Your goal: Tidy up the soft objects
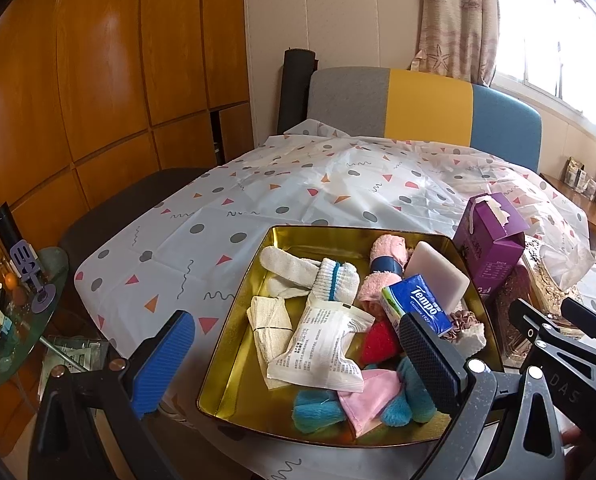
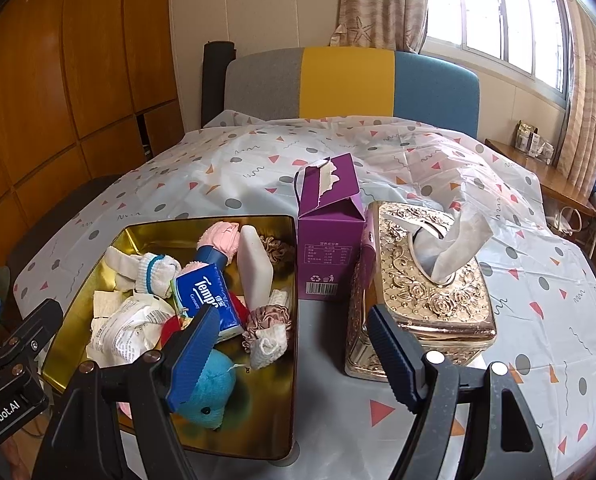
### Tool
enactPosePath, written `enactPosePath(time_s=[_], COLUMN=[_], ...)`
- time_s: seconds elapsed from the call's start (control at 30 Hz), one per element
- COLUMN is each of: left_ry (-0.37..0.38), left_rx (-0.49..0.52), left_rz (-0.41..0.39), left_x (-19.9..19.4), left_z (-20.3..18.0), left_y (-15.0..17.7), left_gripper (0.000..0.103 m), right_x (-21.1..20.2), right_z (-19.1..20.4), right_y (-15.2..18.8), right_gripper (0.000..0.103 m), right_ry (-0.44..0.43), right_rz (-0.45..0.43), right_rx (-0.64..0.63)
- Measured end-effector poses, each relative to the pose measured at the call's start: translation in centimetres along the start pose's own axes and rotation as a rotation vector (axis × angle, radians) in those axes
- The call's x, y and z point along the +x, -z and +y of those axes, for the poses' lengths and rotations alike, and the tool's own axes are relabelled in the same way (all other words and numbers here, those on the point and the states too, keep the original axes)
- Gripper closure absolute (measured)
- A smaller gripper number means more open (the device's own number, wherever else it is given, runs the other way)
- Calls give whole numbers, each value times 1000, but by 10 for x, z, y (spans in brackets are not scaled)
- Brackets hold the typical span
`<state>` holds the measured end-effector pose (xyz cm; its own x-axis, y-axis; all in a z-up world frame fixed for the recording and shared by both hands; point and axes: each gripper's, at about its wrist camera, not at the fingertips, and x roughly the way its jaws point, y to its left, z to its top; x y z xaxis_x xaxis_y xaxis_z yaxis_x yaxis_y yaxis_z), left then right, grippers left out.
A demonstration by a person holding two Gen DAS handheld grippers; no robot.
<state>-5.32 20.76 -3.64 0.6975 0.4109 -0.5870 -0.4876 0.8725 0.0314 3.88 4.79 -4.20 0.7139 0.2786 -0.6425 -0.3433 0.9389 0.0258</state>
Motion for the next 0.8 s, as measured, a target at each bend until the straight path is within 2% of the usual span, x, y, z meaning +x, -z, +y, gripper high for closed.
enactPosePath(time_s=[0.8], left_ry=[-9], left_rx=[-3], left_rz=[12], left_x=[0], left_z=[2], left_y=[0], left_gripper=[0], right_x=[2], right_z=[0], right_y=[2], right_gripper=[26], right_ry=[-4], right_rz=[8], right_rx=[3])
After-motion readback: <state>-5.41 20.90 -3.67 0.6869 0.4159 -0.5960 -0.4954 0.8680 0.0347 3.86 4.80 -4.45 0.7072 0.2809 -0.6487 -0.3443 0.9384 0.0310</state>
